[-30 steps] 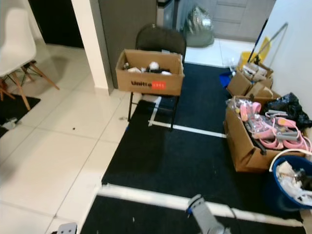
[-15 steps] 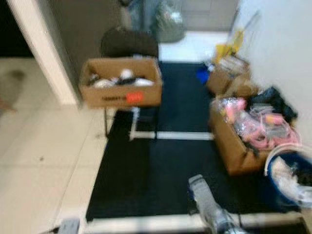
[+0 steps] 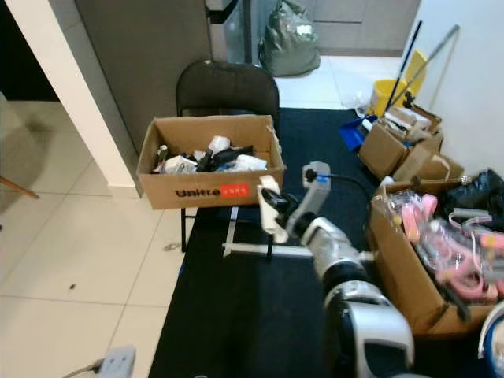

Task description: Picking trash to rubbish bin

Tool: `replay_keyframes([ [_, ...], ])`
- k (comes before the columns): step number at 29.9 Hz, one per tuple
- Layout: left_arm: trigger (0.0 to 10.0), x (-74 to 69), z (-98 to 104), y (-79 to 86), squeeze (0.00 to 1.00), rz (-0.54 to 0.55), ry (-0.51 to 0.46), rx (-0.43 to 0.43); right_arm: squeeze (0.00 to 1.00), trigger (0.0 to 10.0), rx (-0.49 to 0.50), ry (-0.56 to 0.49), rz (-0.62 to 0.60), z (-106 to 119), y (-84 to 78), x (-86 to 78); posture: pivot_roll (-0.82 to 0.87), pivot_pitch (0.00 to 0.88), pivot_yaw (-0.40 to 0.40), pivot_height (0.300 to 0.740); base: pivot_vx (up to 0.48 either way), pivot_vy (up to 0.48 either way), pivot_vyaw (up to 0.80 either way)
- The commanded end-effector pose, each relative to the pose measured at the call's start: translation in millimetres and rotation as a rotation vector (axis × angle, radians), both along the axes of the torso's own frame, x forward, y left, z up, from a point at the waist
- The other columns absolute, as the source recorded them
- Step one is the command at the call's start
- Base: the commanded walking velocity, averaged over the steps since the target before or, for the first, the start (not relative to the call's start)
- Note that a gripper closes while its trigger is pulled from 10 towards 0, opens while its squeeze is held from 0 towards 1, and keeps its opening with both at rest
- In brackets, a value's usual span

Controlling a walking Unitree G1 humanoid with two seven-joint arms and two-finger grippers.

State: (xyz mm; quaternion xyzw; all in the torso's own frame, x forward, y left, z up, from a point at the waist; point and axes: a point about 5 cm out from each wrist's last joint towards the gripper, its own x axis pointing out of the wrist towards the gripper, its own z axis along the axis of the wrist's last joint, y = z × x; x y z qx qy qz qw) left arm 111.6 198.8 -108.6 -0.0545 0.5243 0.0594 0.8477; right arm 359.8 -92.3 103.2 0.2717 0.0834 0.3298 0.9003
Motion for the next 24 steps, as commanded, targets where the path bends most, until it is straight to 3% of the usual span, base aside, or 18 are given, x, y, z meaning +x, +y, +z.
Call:
replay_keyframes([
  [1,10.0,-4.1,-2,-2.3,0.0,-0.011,0.018,-0.006,0.0,10.0,-0.033,-0.031,-0.01,5,-5.0,3.4,-0.01,0.048,0.021,0.74,0.48,0.0,0.0],
  [3,10.0,-4.8,-2,-2.4,0.0,-0.01,0.019,-0.007,0.0,10.0,-0.098,-0.063,-0.015,14,4.1,8.3,0.0,0.051,0.02,0.74,0.48,0.0,0.0],
  [12,10.0,-7.3,-2,-2.1,0.0,-0.013,0.024,-0.005,0.0,10.0,-0.167,-0.144,0.009,31,17.9,13.9,0.0,0.049,0.026,0.74,0.48,0.0,0.0],
  [14,10.0,-7.0,-2,-1.5,0.0,-0.014,0.023,-0.003,0.0,10.0,-0.297,-0.165,-0.027,28,16.9,14.9,0.0,0.049,0.026,0.74,0.48,0.0,0.0],
  [20,10.0,-5.5,-2,-1.2,0.0,-0.023,0.019,-0.001,0.0,10.0,-0.343,-0.181,-0.05,27,16.2,15.1,0.0,0.045,0.027,0.74,0.48,0.0,0.0],
  [24,10.0,-4.4,-2,-2.1,0.0,-0.036,0.019,-0.002,0.0,10.0,-0.458,-0.211,-0.077,23,14.3,14.7,-0.01,0.037,0.026,0.74,0.48,0.0,0.0],
])
